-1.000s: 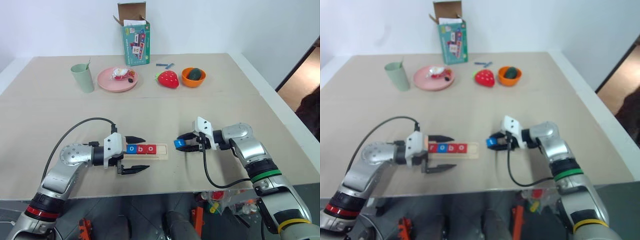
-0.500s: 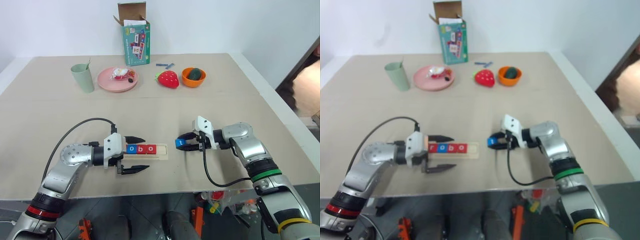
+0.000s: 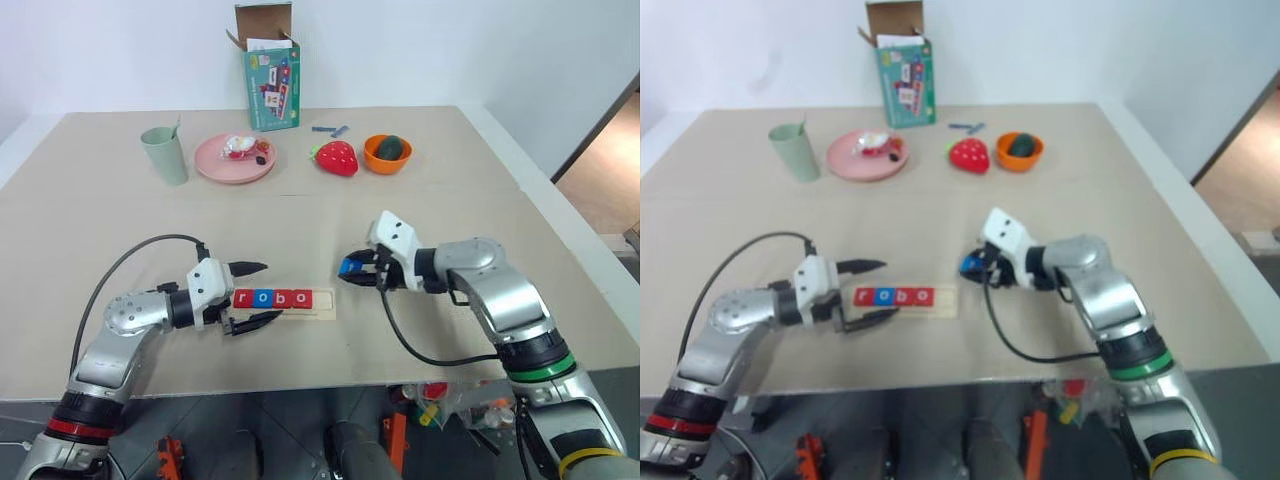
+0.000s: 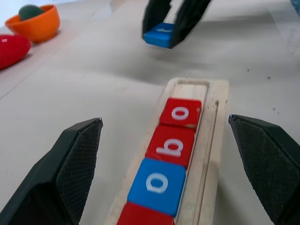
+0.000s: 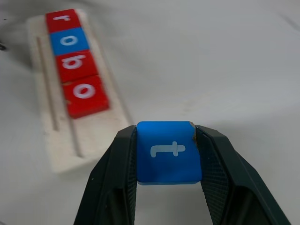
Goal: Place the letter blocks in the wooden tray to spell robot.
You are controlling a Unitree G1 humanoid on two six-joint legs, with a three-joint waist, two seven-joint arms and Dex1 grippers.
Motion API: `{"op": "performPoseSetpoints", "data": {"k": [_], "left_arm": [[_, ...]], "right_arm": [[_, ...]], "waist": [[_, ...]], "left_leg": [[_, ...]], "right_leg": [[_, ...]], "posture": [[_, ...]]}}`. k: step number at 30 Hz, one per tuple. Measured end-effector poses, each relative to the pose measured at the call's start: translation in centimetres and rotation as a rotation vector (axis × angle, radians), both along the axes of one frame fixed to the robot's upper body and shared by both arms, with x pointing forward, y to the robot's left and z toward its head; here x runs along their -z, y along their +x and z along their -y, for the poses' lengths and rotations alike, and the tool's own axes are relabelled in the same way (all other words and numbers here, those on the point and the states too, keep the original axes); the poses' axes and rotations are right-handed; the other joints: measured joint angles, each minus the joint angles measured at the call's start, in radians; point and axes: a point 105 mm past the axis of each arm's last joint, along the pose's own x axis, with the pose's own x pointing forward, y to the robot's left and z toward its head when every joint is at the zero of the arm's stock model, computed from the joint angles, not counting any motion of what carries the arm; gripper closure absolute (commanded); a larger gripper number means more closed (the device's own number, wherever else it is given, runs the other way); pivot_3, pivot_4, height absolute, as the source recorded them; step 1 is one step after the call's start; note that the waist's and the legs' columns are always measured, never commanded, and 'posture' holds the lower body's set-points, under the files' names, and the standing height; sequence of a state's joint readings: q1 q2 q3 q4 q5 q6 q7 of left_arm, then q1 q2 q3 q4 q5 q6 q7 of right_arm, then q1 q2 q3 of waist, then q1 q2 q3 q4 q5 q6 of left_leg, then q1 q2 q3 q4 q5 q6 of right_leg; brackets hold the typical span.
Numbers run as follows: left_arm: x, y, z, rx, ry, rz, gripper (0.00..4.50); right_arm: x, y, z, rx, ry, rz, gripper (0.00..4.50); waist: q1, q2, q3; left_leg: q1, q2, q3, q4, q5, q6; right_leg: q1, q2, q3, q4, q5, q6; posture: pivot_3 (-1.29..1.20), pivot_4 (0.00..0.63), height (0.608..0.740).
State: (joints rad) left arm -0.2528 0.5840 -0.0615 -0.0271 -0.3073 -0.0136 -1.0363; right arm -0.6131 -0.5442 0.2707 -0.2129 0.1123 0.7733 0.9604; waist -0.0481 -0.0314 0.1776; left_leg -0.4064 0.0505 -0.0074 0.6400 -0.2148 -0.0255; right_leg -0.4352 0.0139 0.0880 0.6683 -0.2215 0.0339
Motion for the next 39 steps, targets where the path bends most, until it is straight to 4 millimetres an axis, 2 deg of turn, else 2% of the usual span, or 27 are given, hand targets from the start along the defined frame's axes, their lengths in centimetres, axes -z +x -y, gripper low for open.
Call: {"op": "performPoseSetpoints", "data": {"k": [4,13,24,39], "left_arm": [[0.0,-0.1,-0.3,0.014,-0.005,-0.015,0.0],[0.1,-0.2,-0.5,0.025,-0.004,-0.036,0.0],[0.1,-0.1,-0.6,0.018,-0.005,-0.039,0.0],[0.2,-0.2,-0.6,0.017,-0.002,-0.038,0.0]], "right_arm": [[1.0,-0.6,-1.4,-0.023,-0.013,-0.013,2.94],[2.4,-0.4,-1.6,-0.047,-0.036,-0.043,2.94],[2.5,-1.1,-2.5,-0.11,-0.025,-0.049,2.94],[2.4,-0.8,-3.0,-0.146,-0.015,-0.028,2.94]], "waist": [[0.0,0.0,0.0],[0.0,0.0,0.0],[0.0,0.0,0.0],[0.0,0.0,0.0]], "left_leg": [[0.0,0.0,0.0,0.0,0.0,0.0],[0.0,0.0,0.0,0.0,0.0,0.0],[0.0,0.0,0.0,0.0,0.0,0.0],[0.0,0.0,0.0,0.0,0.0,0.0]], "right_leg": [[0.0,0.0,0.0,0.0,0.0,0.0],[0.0,0.0,0.0,0.0,0.0,0.0],[0.0,0.0,0.0,0.0,0.0,0.0],[0.0,0.0,0.0,0.0,0.0,0.0]], "posture": [[0.0,0.15,0.74],[0.0,0.15,0.74],[0.0,0.15,0.74],[0.0,0.15,0.74]]}}
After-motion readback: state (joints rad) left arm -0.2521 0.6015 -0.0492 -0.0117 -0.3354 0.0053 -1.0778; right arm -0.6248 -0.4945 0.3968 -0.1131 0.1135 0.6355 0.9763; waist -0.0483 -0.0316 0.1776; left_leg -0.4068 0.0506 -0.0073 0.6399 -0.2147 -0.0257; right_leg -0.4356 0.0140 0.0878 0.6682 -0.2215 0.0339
